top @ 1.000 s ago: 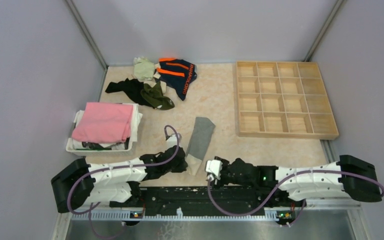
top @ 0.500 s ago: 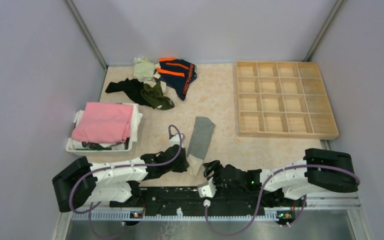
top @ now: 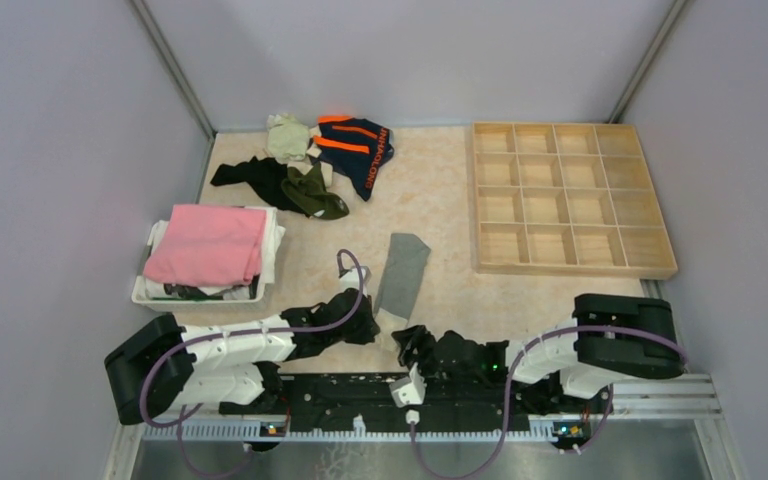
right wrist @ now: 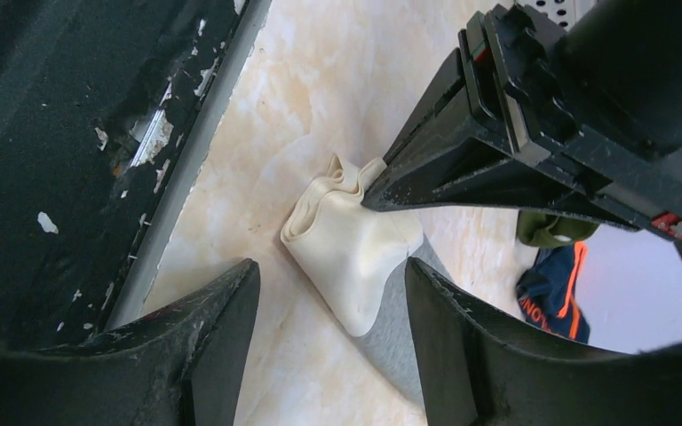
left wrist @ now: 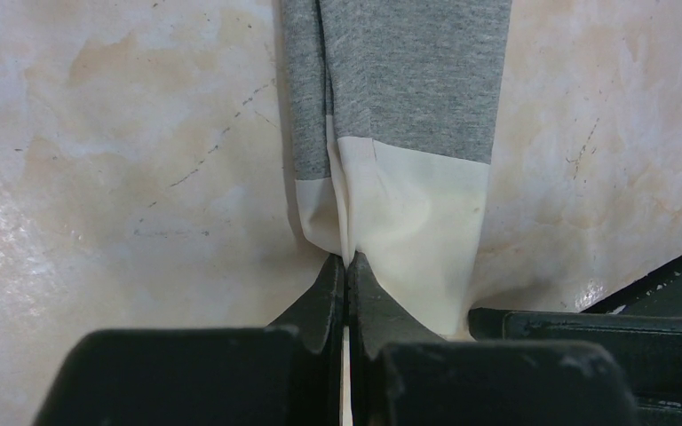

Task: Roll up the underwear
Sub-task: Roll the underwear to the center of the board.

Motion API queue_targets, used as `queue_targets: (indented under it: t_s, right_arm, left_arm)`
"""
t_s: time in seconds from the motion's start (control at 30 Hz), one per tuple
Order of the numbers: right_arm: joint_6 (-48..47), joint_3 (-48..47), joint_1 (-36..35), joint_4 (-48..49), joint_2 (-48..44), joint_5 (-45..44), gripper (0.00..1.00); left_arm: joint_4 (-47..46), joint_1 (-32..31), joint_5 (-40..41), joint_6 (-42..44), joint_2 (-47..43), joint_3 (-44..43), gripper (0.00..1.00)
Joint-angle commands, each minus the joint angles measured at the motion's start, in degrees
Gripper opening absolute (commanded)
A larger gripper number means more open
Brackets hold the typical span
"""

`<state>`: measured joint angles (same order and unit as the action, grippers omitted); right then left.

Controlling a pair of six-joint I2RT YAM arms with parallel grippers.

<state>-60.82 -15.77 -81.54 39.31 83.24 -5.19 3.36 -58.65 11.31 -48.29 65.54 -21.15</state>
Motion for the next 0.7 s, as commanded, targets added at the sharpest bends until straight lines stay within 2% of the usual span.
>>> queue_targets:
  t_s: [0.0, 0.67]
  right_arm:
    - [-2.7, -0.8, -0.6, 2.2, 3.7, 2.0, 0.61]
    - [-5.8, -1.6, 0.5, 4.3, 10.4, 0.3, 0.55]
  left_arm:
    - [5.6, 0.3, -1.1, 1.3, 2.4, 2.7, 0.00]
    - [5.5, 0.9, -1.9, 1.4, 3.2, 2.6, 0.00]
